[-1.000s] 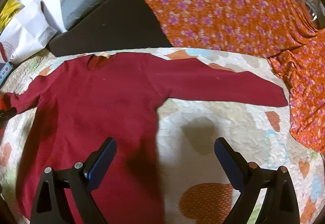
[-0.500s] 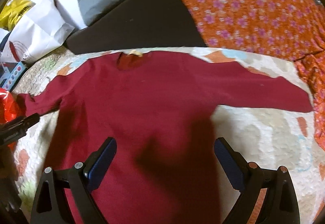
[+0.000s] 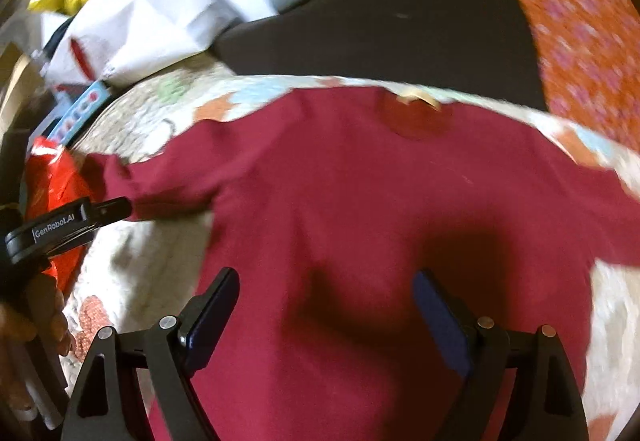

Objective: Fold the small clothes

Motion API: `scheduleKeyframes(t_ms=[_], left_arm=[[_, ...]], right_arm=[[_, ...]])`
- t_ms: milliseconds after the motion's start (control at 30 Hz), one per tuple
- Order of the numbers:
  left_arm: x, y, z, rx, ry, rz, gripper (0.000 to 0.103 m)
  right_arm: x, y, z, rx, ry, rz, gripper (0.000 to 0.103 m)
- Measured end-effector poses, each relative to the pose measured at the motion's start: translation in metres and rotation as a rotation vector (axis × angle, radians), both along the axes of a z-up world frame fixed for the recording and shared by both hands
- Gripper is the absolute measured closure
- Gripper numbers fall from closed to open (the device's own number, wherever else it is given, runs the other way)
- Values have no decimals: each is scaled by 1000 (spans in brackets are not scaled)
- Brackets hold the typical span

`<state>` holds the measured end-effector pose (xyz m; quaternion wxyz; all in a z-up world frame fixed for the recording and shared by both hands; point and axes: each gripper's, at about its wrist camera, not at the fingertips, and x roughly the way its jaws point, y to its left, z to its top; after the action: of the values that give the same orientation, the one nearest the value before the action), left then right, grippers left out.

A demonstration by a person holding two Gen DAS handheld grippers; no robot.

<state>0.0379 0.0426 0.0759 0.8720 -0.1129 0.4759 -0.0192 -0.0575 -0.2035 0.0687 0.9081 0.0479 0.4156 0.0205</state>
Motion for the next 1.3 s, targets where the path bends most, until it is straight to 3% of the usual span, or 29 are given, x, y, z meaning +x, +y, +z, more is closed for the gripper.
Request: scheduleKeyframes(t_ms=[133,233,433,500,700,833,867,1000,1067,1133,1200,1300], left_arm=[[-1,10,9,22,-10,16,1],[-6,22,23,-15,-21,12,1],[-29,59,71,0,-144,31,1],[-33,77,83,32,-186,82,1],[-41,114,102,130,-269,185,1],[-37,116,100,207,-274,164,1],[-37,117,99,223,-275,161,1],[-35,121,98,202,-268,173,1],[-34,121,97,188,-263,172,1],[-32,117,95,196,-253,162,1],[-32,114,93,207,-246,147,1],[-32,113,93,206,-244,147,1]], right_arm=[[26,26,6,3,-19,84,19],[47,52,9,-26,-7,165,21],[102,127,9,24,-55,347,26],[121,154,5,33,-48,386,31],[188,269,-14,53,-55,538,32],[206,300,-22,33,-47,586,32],[219,325,-31,-17,-36,644,32],[233,345,-46,-52,9,707,32],[248,345,-52,31,21,678,32],[262,339,-58,67,42,612,33],[267,336,-65,97,71,619,34],[267,340,-78,49,70,638,39]])
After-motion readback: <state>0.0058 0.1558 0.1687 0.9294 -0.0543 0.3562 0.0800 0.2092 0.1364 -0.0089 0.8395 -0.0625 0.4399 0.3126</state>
